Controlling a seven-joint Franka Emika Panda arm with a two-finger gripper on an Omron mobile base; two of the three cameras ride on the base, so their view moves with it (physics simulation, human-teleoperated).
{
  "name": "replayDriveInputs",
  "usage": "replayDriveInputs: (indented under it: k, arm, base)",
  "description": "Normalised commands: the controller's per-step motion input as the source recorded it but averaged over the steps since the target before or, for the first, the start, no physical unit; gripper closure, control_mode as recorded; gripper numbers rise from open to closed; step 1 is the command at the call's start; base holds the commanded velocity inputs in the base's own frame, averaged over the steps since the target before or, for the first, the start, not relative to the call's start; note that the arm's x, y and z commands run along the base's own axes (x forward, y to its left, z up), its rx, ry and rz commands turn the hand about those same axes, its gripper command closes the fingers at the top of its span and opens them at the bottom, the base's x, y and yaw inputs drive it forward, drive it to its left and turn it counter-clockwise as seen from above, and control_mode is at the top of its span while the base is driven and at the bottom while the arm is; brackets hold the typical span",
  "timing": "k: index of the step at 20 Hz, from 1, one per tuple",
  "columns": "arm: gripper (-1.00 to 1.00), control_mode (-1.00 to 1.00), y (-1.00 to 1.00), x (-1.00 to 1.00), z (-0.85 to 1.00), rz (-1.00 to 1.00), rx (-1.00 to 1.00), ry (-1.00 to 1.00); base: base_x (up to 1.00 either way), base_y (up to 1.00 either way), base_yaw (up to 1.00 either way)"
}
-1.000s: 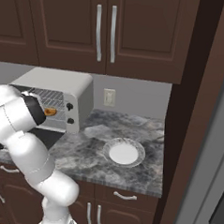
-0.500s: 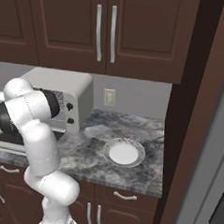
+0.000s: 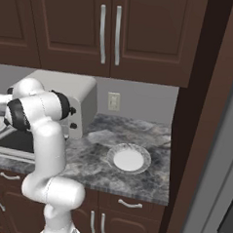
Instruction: Open the toaster oven door. Place the bread on the bottom rack in the toaster oven and place the steak on the top rack.
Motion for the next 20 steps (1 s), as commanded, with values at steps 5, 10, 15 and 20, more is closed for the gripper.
replayDriveInputs:
  k: [5,10,15,20]
  arm:
    - [-1.0,-1.0,0.0,0.27,-0.03,0.0,-0.05,0.0]
    - [-1.0,-1.0,0.0,0.27,-0.08,0.0,-0.06,0.0]
    - [1.0,-1.0,0.0,0.07,-0.23,0.0,-0.01,0.02]
    - [1.0,-1.0,-0.01,0.03,-0.29,0.0,0.01,0.09]
  base:
    - [0.0,0.0,0.0]
    - [0.0,0.0,0.0]
    - [0.0,0.0,0.0]
    - [0.0,0.0,0.0]
